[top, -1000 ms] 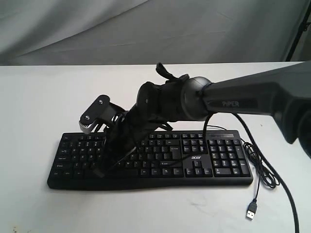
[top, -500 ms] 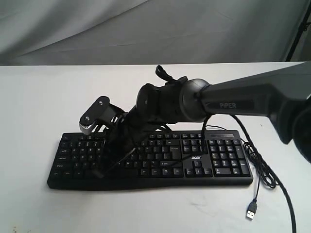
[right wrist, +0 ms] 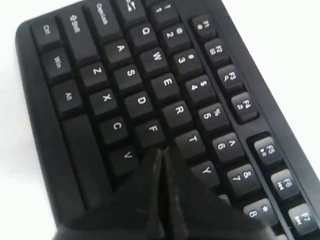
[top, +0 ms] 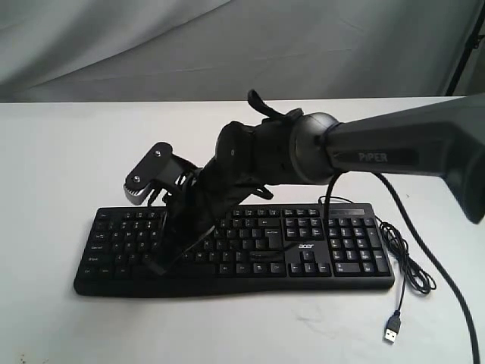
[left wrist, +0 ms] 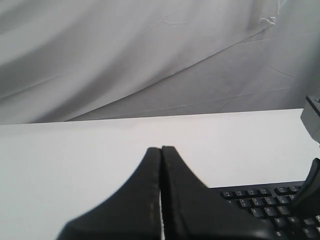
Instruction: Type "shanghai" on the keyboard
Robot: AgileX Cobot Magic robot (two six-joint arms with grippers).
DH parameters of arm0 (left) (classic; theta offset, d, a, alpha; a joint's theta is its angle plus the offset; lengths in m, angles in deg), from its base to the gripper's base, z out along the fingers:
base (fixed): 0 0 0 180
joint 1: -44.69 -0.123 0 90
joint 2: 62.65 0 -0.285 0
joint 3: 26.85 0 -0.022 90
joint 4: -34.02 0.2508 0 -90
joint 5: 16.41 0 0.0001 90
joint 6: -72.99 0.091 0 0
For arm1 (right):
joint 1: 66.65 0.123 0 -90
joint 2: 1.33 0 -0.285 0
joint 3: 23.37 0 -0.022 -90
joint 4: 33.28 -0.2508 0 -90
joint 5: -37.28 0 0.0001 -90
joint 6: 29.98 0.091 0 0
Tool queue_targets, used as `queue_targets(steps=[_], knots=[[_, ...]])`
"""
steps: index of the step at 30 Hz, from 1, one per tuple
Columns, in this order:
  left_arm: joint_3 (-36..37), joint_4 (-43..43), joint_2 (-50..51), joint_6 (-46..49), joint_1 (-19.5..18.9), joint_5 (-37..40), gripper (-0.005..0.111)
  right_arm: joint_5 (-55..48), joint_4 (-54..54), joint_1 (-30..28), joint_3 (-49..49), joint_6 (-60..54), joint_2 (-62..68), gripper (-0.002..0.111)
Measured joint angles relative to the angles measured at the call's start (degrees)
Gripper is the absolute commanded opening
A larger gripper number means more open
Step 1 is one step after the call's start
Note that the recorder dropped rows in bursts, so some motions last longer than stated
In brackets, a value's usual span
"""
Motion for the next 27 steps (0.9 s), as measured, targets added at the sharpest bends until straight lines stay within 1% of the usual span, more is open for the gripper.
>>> queue_targets(steps=[10, 27], knots=[[0.0, 0.0, 0.0, 0.0, 0.0, 0.0, 0.000, 0.8, 1.2, -1.1, 0.9, 0.6, 0.0, 0.000], [0.0, 0.0, 0.0, 0.0, 0.0, 0.0, 0.000, 0.7, 1.3, -1.1, 0.9, 0.7, 0.6, 0.000]])
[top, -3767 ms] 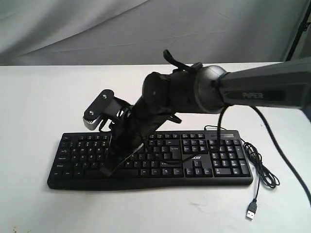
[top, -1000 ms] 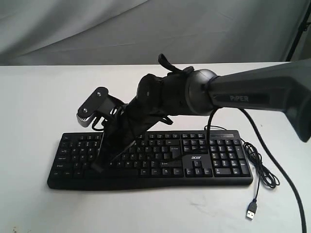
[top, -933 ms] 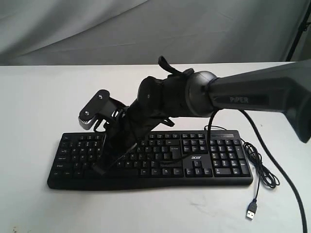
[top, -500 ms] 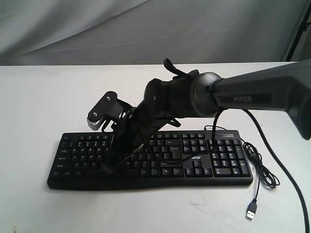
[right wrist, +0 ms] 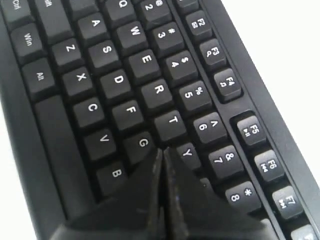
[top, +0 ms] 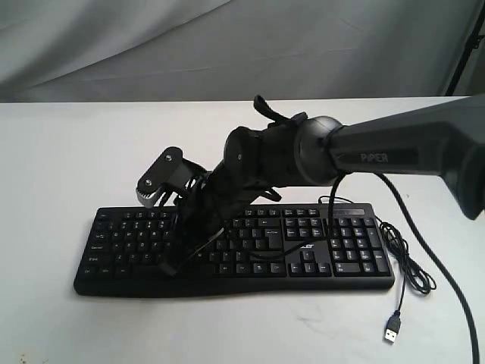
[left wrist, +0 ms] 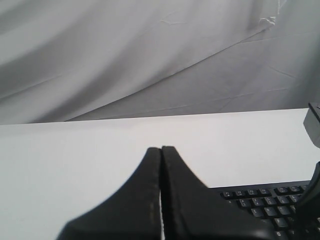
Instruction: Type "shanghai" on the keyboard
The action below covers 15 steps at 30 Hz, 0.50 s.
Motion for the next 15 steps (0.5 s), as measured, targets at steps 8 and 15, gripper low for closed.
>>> queue_targets(steps=[8, 15], knots=[[0.0, 0.0, 0.0, 0.0, 0.0, 0.0, 0.000, -0.1, -0.3, 0.0, 0.0, 0.0, 0.5, 0.000], [0.0, 0.0, 0.0, 0.0, 0.0, 0.0, 0.000, -0.1, -0.6, 0.0, 0.0, 0.0, 0.4, 0.000]])
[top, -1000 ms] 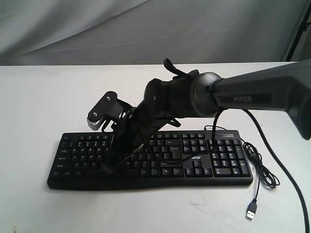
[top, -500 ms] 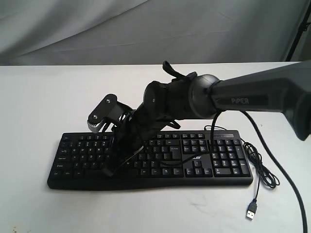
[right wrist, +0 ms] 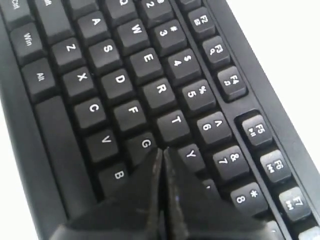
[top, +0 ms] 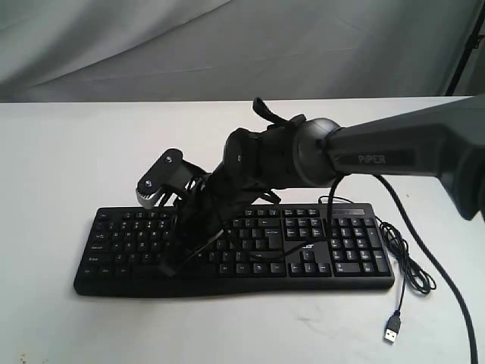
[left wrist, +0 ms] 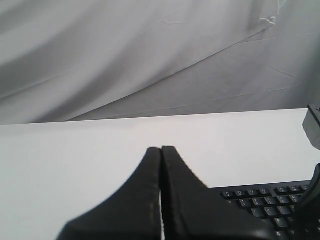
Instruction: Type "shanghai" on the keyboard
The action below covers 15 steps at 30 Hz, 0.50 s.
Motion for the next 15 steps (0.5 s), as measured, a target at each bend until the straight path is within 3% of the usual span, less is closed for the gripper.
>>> queue_targets(steps=[6, 15], knots=[[0.0, 0.0, 0.0, 0.0, 0.0, 0.0, 0.000, -1.1, 0.6, 0.5, -2.9, 0.0, -0.5, 0.000], [0.0, 0.0, 0.0, 0.0, 0.0, 0.0, 0.000, -6.4, 1.0, 4.9, -17.6, 0.0, 6.2, 0.000]])
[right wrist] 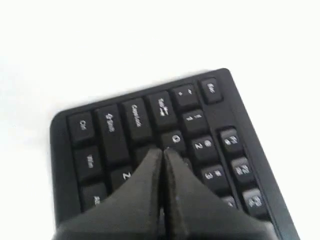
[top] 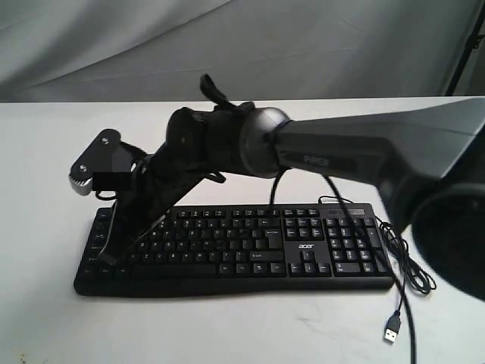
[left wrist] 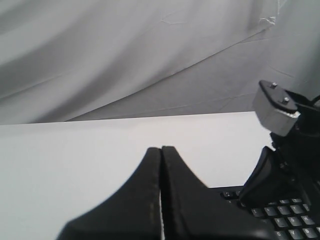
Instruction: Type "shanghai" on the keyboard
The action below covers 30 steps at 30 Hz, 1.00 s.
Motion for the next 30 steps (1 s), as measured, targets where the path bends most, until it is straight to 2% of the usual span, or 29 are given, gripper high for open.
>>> queue_targets(steps=[8, 30], knots=[[0.0, 0.0, 0.0, 0.0, 0.0, 0.0, 0.000, -4.9, 0.7, 1.2, -9.2, 0.5, 6.3, 0.000], [0.0, 0.0, 0.0, 0.0, 0.0, 0.0, 0.000, -6.4, 3.8, 1.3, -9.8, 3.1, 7.0, 0.000]])
